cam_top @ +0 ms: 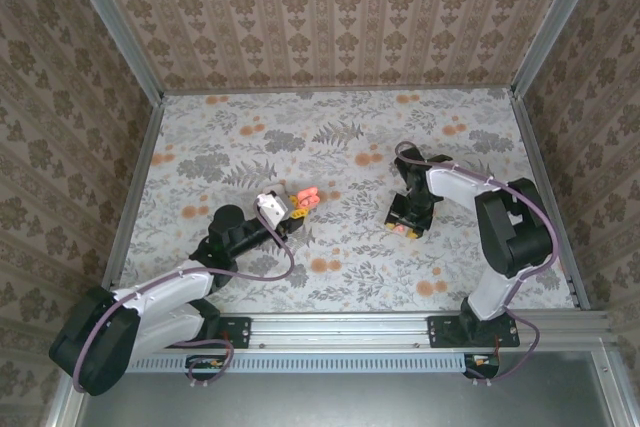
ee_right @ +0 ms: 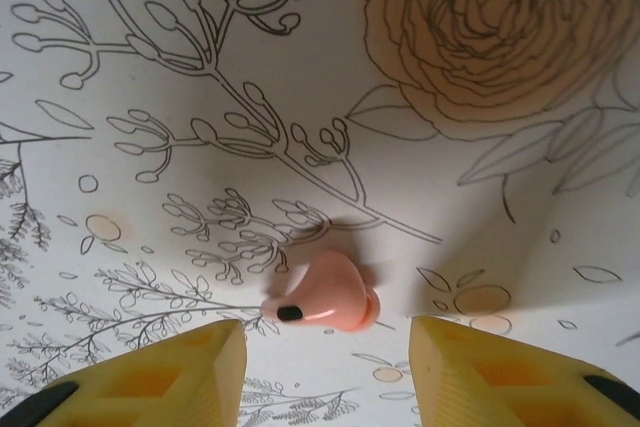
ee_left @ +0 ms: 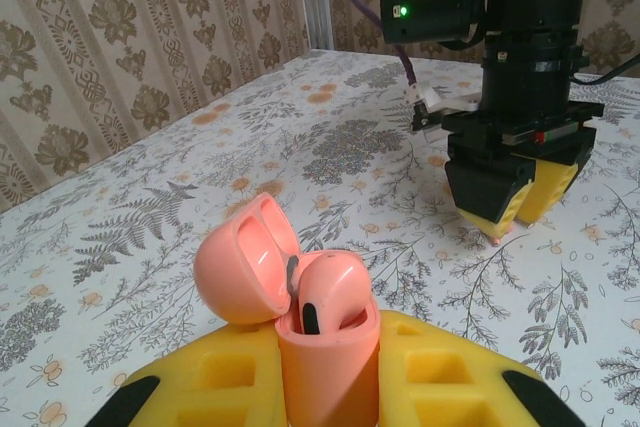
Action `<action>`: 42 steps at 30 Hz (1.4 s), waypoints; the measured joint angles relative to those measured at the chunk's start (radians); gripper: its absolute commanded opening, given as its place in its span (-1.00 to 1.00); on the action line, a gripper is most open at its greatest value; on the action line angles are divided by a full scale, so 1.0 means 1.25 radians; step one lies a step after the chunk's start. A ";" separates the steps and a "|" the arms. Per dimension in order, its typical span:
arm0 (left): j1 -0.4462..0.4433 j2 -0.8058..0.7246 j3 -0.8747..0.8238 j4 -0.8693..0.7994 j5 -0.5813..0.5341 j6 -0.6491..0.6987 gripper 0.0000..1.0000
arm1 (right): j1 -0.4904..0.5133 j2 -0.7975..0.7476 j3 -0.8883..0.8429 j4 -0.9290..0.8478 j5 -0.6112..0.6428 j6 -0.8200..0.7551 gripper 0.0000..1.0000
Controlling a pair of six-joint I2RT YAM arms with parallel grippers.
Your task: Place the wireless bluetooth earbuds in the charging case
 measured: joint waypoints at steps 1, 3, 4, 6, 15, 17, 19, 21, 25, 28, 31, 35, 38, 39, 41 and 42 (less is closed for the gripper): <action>0.000 0.000 0.000 0.000 0.000 0.000 -0.71 | 0.000 0.005 0.000 0.002 -0.001 0.000 -0.04; 0.000 -0.003 0.000 -0.003 0.000 0.000 -0.71 | 0.000 0.016 0.002 0.005 -0.003 0.000 -0.05; 0.000 -0.006 0.000 -0.006 0.000 0.001 -0.71 | 0.000 0.020 0.006 0.002 -0.004 0.000 -0.06; 0.000 -0.012 0.000 -0.013 0.000 0.003 -0.70 | 0.001 0.025 0.015 0.000 -0.009 0.000 -0.06; 0.005 -0.016 0.000 -0.036 -0.001 0.005 -0.71 | 0.010 0.048 0.064 0.026 -0.009 -0.009 -0.12; 0.005 -0.016 0.000 -0.040 -0.001 0.005 -0.71 | 0.013 0.049 0.077 0.036 -0.009 -0.017 -0.13; 0.005 -0.016 0.000 -0.041 -0.001 0.005 -0.71 | 0.016 0.049 0.089 0.042 -0.008 -0.023 -0.13; 0.005 -0.016 0.000 -0.041 -0.001 0.005 -0.70 | 0.021 0.049 0.096 0.042 -0.002 -0.027 -0.13; 0.005 -0.016 0.000 -0.041 -0.001 0.005 -0.70 | 0.031 0.049 0.107 0.025 0.016 -0.051 -0.15; 0.006 -0.016 0.000 -0.041 -0.001 0.005 -0.71 | 0.040 0.049 0.126 -0.011 0.037 -0.077 -0.15; 0.006 -0.016 0.000 -0.041 -0.001 0.006 -0.70 | 0.050 0.055 0.154 -0.046 0.054 -0.104 -0.16; 0.006 -0.016 0.000 -0.042 -0.001 0.006 -0.70 | 0.063 0.084 0.187 -0.068 0.067 -0.133 -0.17; 0.006 -0.016 0.000 -0.043 -0.001 0.006 -0.70 | 0.068 0.112 0.204 -0.075 0.070 -0.148 -0.17; 0.006 -0.018 0.000 -0.045 -0.002 0.006 -0.70 | 0.069 0.121 0.206 -0.076 0.073 -0.151 -0.17; 0.008 -0.023 0.000 -0.047 -0.003 0.006 -0.71 | 0.073 0.131 0.210 -0.085 0.080 -0.155 -0.18; 0.010 -0.027 0.000 -0.047 -0.003 0.006 -0.71 | 0.073 0.136 0.212 -0.090 0.086 -0.157 -0.17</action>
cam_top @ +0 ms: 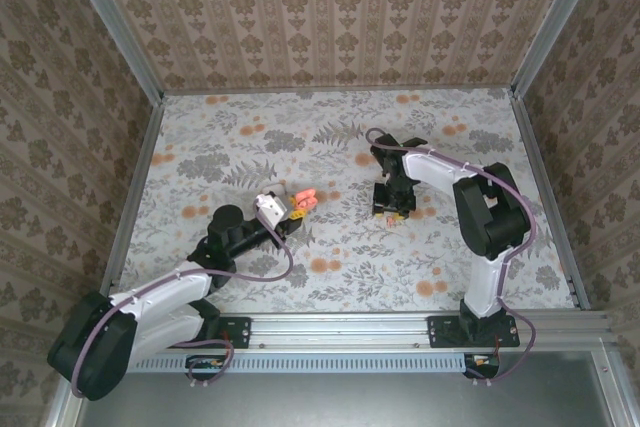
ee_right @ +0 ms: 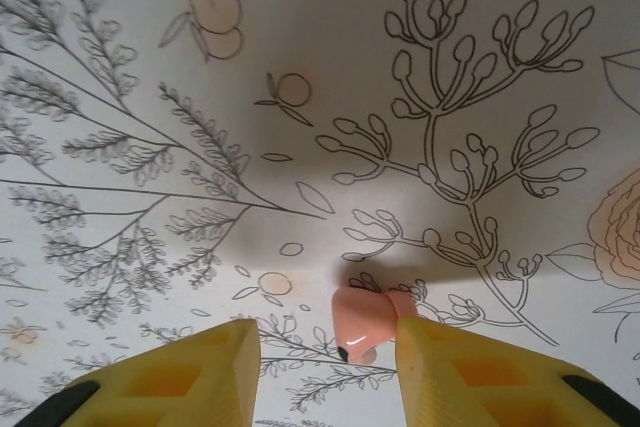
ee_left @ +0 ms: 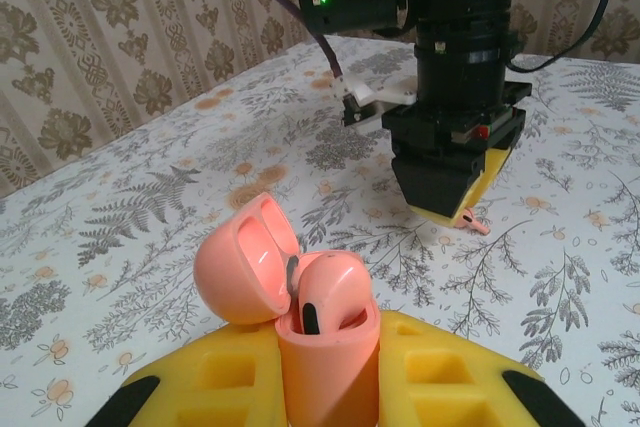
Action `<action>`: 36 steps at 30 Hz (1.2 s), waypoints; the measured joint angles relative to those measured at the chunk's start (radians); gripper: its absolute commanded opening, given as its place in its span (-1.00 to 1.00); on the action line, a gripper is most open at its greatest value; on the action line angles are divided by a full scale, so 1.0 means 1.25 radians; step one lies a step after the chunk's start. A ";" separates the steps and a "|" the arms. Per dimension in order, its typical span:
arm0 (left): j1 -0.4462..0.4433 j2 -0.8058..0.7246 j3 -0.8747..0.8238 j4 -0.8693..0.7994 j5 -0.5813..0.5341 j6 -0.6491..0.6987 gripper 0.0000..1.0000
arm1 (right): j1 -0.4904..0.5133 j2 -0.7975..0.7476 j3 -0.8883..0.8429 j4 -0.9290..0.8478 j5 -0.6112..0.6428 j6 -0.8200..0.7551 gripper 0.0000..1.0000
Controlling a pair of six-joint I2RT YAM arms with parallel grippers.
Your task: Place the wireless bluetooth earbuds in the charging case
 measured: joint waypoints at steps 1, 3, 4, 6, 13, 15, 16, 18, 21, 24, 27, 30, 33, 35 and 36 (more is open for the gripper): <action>0.001 -0.002 0.000 0.000 0.000 0.000 -0.71 | 0.000 0.004 0.003 -0.005 0.005 -0.003 -0.18; 0.001 -0.003 0.000 0.000 0.000 0.000 -0.70 | 0.000 0.010 0.005 -0.007 0.012 -0.010 -0.18; 0.001 -0.003 0.000 0.000 0.000 0.000 -0.71 | 0.000 0.013 0.006 -0.010 0.016 -0.012 -0.19; 0.001 -0.003 0.000 0.000 0.000 0.000 -0.70 | 0.000 0.018 0.007 -0.013 0.023 -0.015 -0.19; 0.001 -0.003 0.000 0.000 0.000 0.001 -0.71 | 0.000 0.037 0.008 -0.012 0.025 -0.021 -0.32; 0.001 -0.003 0.000 0.000 -0.001 0.002 -0.70 | 0.000 0.039 0.009 -0.015 0.027 -0.028 -0.37; 0.001 -0.003 0.000 -0.001 -0.001 0.002 -0.71 | 0.000 0.039 0.009 -0.016 0.027 -0.030 -0.40; 0.002 -0.003 0.000 -0.001 -0.001 0.003 -0.71 | 0.000 0.039 0.009 -0.017 0.028 -0.033 -0.45; 0.002 -0.002 0.000 -0.001 0.000 0.003 -0.70 | 0.000 0.039 0.009 -0.017 0.031 -0.033 -0.49; 0.006 -0.001 0.000 -0.001 0.000 0.003 -0.70 | 0.000 0.038 0.009 -0.017 0.032 -0.033 -0.50; 0.006 0.011 0.000 -0.001 0.000 0.002 -0.70 | 0.000 0.026 -0.004 0.002 0.031 -0.032 -0.51; 0.006 0.035 0.000 0.006 0.000 -0.001 -0.71 | 0.002 -0.013 -0.043 0.050 0.031 -0.031 -0.51; 0.006 0.074 0.000 0.029 0.001 -0.012 -0.71 | 0.009 -0.085 -0.102 0.118 0.021 -0.025 -0.52; 0.006 0.104 -0.001 0.060 0.001 -0.025 -0.72 | 0.019 -0.135 -0.141 0.174 0.008 -0.022 -0.53; 0.006 0.120 -0.003 0.080 0.000 -0.033 -0.72 | 0.027 -0.161 -0.161 0.208 0.000 -0.020 -0.53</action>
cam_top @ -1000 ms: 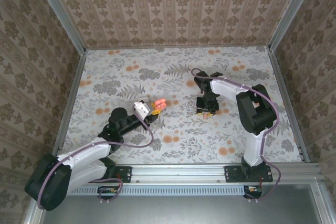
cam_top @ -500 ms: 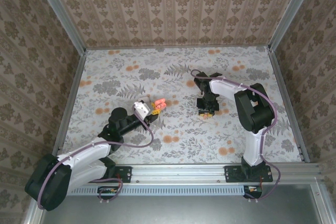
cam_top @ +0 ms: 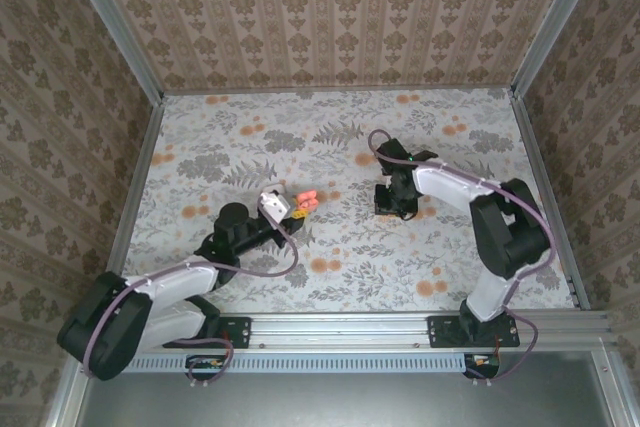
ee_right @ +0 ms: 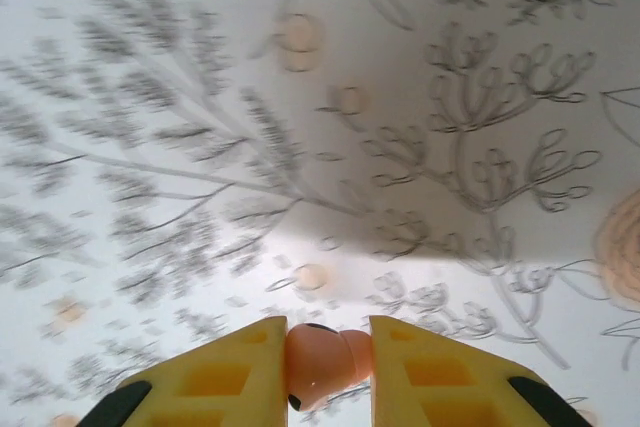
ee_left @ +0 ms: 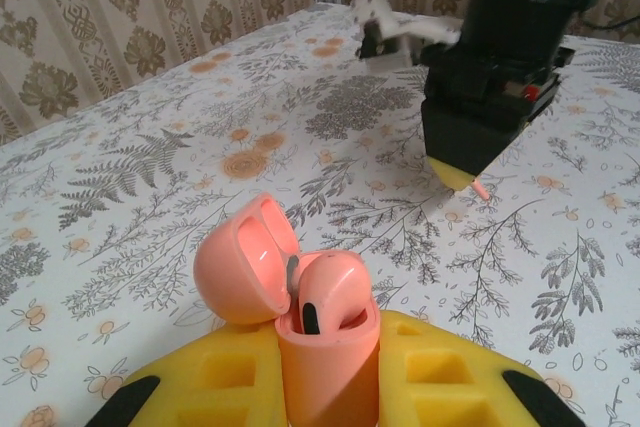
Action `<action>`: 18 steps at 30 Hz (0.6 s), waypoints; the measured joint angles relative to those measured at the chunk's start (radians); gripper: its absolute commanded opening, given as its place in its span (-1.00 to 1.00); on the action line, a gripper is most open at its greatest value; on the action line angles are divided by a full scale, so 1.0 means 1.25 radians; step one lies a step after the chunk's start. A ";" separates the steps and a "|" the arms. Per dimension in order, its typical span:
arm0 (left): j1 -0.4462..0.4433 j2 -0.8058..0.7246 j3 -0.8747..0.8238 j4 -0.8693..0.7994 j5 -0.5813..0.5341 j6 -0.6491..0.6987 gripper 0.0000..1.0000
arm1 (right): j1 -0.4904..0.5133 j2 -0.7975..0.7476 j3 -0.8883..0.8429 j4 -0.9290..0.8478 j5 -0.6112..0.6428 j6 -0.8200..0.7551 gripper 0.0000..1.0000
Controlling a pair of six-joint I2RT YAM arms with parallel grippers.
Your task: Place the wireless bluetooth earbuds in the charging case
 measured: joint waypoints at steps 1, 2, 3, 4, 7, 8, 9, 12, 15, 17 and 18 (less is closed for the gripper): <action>0.000 0.012 -0.001 0.015 0.000 -0.007 -0.72 | 0.006 -0.019 -0.015 0.029 -0.007 0.003 -0.53; 0.000 0.028 -0.001 0.034 0.000 -0.016 -0.72 | 0.014 -0.040 -0.033 0.063 -0.016 0.003 -0.53; 0.000 0.043 -0.001 0.054 0.000 -0.023 -0.72 | 0.023 -0.061 -0.052 0.103 -0.025 0.004 -0.53; 0.000 0.056 -0.001 0.074 0.001 -0.031 -0.72 | 0.028 -0.075 -0.066 0.132 -0.031 0.005 -0.53; -0.001 0.099 -0.001 0.134 0.003 -0.050 -0.72 | 0.047 -0.126 -0.125 0.259 -0.060 0.009 -0.53; -0.002 0.112 -0.001 0.150 0.004 -0.054 -0.72 | 0.052 -0.143 -0.148 0.307 -0.068 0.011 -0.53; -0.004 0.127 -0.001 0.169 0.004 -0.058 -0.72 | 0.057 -0.159 -0.172 0.359 -0.078 0.014 -0.53; -0.016 0.164 0.000 0.219 0.009 -0.065 -0.72 | 0.067 -0.193 -0.225 0.488 -0.103 0.025 -0.54; -0.028 0.187 0.004 0.248 0.016 -0.071 -0.72 | 0.078 -0.212 -0.254 0.596 -0.123 0.030 -0.54; -0.037 0.195 0.013 0.259 0.021 -0.071 -0.72 | 0.085 -0.222 -0.264 0.655 -0.131 0.030 -0.54; -0.040 0.197 0.018 0.264 0.021 -0.071 -0.72 | 0.089 -0.226 -0.268 0.681 -0.133 0.030 -0.54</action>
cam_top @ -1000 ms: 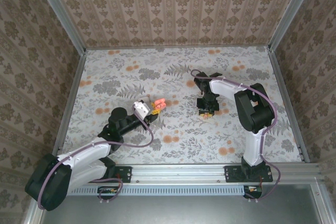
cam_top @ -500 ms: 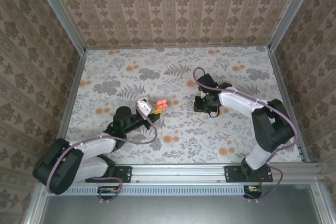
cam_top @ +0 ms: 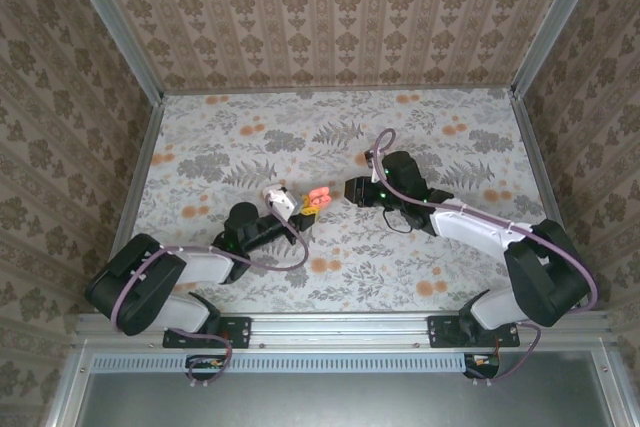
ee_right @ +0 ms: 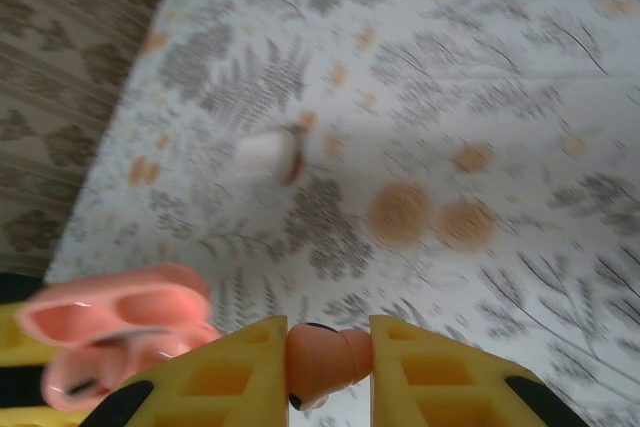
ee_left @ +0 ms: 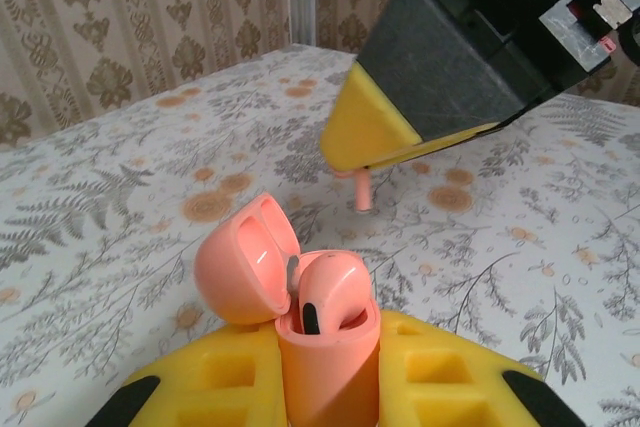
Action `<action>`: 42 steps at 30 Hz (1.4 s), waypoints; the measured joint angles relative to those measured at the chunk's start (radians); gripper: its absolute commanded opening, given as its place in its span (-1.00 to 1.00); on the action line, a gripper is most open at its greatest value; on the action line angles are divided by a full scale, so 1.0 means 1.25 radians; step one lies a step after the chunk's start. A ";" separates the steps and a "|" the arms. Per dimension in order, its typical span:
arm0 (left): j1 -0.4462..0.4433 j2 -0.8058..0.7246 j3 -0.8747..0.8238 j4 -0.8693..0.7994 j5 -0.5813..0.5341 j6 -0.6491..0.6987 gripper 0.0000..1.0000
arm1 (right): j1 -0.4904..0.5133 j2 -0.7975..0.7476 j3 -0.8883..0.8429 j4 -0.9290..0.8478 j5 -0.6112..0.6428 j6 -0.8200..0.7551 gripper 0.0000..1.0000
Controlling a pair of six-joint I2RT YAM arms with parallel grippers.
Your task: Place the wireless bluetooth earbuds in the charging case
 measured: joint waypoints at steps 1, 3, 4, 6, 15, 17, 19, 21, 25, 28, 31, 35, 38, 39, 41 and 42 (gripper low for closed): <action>-0.004 0.001 0.004 0.004 0.000 0.000 -0.72 | 0.005 -0.005 -0.004 0.022 -0.003 0.000 -0.53; -0.009 0.002 0.013 0.011 0.001 -0.001 -0.72 | 0.015 -0.020 -0.012 0.059 -0.007 -0.001 -0.53; -0.009 0.002 0.015 0.013 0.000 -0.002 -0.72 | 0.018 -0.023 -0.013 0.074 -0.010 -0.001 -0.53; -0.013 0.003 0.015 0.019 0.000 -0.004 -0.72 | 0.025 -0.027 -0.014 0.110 -0.013 -0.001 -0.53; -0.015 0.003 0.018 0.023 0.001 -0.012 -0.72 | 0.033 -0.027 -0.030 0.164 -0.014 -0.002 -0.53; -0.015 0.003 0.023 0.024 0.000 -0.012 -0.72 | 0.034 -0.027 -0.035 0.164 -0.014 -0.003 -0.53; -0.015 0.003 0.025 0.031 0.000 -0.013 -0.72 | 0.035 -0.027 -0.038 0.164 -0.014 -0.003 -0.53; -0.015 0.003 0.025 0.042 0.000 -0.018 -0.73 | 0.035 -0.027 -0.042 0.164 -0.014 -0.003 -0.53; -0.019 0.003 0.026 0.047 0.000 -0.027 -0.72 | 0.036 -0.027 -0.044 0.164 -0.014 -0.003 -0.53; -0.020 0.003 0.026 0.051 0.000 -0.030 -0.72 | 0.037 -0.027 -0.044 0.164 -0.014 -0.003 -0.53; -0.020 0.003 0.026 0.055 -0.001 -0.031 -0.72 | 0.040 -0.027 -0.045 0.164 -0.014 -0.004 -0.53; -0.020 0.003 0.026 0.058 -0.002 -0.031 -0.72 | 0.043 -0.027 -0.045 0.164 -0.014 -0.009 -0.52; -0.020 0.003 0.026 0.058 -0.003 -0.031 -0.72 | 0.045 -0.027 -0.046 0.164 -0.014 -0.016 -0.50; -0.020 0.003 0.026 0.058 -0.003 -0.031 -0.73 | 0.045 -0.027 -0.046 0.164 -0.015 -0.019 -0.48; -0.020 0.003 0.026 0.059 -0.003 -0.031 -0.72 | 0.045 -0.027 -0.047 0.164 -0.017 -0.022 -0.43; -0.020 0.003 0.026 0.059 -0.003 -0.031 -0.72 | 0.045 -0.027 -0.047 0.164 -0.018 -0.023 -0.41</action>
